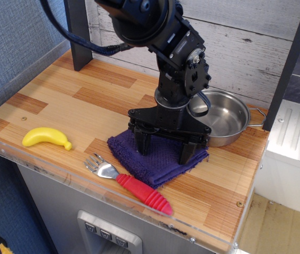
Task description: Pick the towel from corner and pace it on corner of the table
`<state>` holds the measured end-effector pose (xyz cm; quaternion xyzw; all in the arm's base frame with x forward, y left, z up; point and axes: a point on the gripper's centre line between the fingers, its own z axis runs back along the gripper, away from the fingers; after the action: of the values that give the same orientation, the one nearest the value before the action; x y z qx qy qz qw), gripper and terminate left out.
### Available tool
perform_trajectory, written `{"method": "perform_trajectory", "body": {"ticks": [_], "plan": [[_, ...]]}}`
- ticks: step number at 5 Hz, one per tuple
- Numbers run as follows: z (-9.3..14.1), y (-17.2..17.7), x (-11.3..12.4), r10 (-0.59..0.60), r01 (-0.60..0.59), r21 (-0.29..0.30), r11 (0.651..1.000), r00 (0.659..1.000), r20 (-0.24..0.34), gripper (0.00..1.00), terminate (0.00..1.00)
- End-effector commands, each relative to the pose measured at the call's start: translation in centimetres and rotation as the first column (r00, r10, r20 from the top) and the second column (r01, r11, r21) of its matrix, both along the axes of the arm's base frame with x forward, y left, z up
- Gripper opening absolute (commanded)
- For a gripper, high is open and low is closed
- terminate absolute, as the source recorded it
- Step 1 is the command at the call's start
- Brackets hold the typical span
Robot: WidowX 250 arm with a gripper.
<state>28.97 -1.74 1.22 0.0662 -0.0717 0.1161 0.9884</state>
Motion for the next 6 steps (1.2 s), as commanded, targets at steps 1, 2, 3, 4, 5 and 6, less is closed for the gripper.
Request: {"method": "perform_trajectory", "body": {"ticks": [1,2,3,4,5,6], "plan": [[0.0,4.1,-0.5,0.097,-0.097,0.000,0.995,0.995,-0.010,1.00,0.00],[-0.1,6.2,0.7,0.109,-0.109,0.004,0.994,0.994,-0.009,1.00,0.00],[-0.4,7.9,2.1,0.128,-0.128,0.002,0.992,0.992,-0.016,1.00,0.00],[-0.7,10.7,3.3,0.163,-0.163,0.009,0.987,0.986,-0.026,1.00,0.00],[-0.5,13.1,4.7,0.189,-0.189,0.016,0.982,0.982,-0.027,1.00,0.00],[-0.2,15.6,5.4,0.227,-0.227,0.011,0.974,0.974,-0.024,1.00,0.00]]}}
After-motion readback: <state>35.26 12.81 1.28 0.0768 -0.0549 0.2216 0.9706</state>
